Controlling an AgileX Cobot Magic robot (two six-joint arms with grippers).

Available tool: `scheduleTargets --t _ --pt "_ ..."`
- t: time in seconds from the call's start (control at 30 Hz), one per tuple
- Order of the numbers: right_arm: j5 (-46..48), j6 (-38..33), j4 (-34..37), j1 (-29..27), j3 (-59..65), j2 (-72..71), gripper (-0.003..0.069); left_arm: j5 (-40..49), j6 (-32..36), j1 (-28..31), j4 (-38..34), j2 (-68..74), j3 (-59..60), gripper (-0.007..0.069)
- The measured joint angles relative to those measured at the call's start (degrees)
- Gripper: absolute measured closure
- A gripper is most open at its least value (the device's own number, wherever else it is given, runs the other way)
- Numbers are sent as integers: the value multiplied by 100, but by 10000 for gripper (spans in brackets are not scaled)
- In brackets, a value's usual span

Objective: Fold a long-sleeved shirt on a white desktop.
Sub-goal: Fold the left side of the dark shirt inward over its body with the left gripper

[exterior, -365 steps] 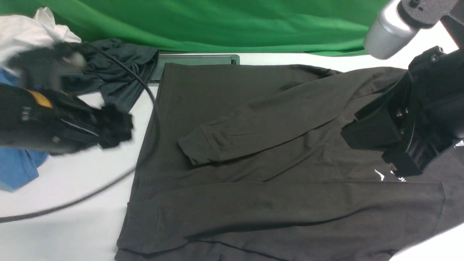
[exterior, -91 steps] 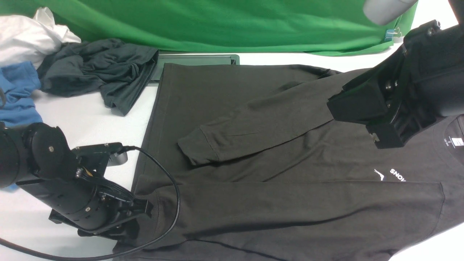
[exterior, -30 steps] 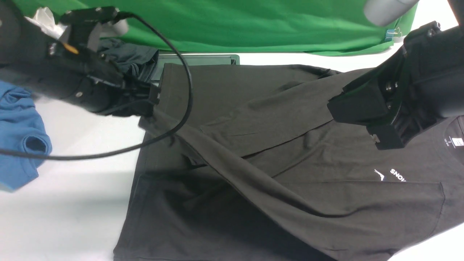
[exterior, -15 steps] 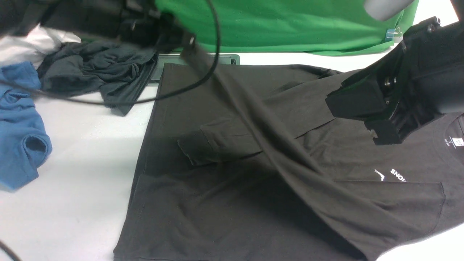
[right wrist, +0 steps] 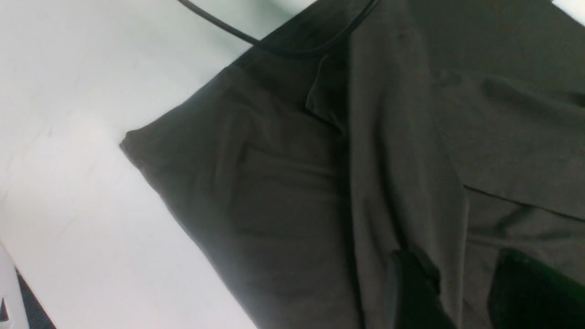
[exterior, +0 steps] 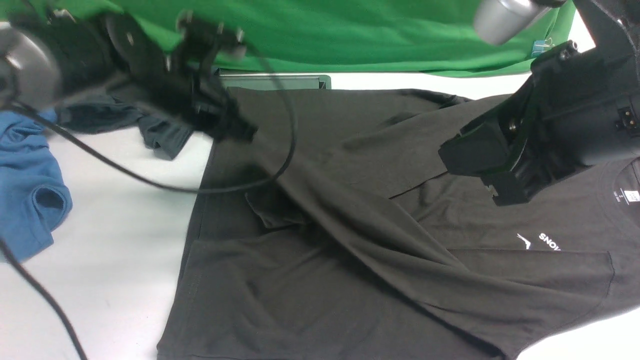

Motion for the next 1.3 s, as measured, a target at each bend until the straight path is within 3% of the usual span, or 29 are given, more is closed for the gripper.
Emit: scheduleTargets --t 0.13,0.23,0.3,0.47,0.63,0.77,0.9,1.13,1.3 --pt "7 0 0 0 0 4 418 14 -442 22 146 262 22 529" --pt "18 6 0 0 0 6 418 199 -848 28 178 256 -25 417" --pt "18 6 0 0 0 11 418 333 -1074 41 183 249 -57 384" --pt "36 6 0 0 0 12 418 1123 -2523 232 167 211 -300 140" --pt "42 6 0 0 0 17 418 1142 -2643 604 -294 224 -348 -2" --pt "37 6 0 0 0 17 418 1168 -2132 726 -937 343 -353 0" --pt "20 6 0 0 0 17 418 1305 -1456 733 -1771 518 -353 69" --pt "1 10 0 0 0 17 418 1327 -1738 733 -1547 678 -353 220" --pt "-4 10 0 0 0 17 418 1332 -1976 733 -1266 719 -353 251"
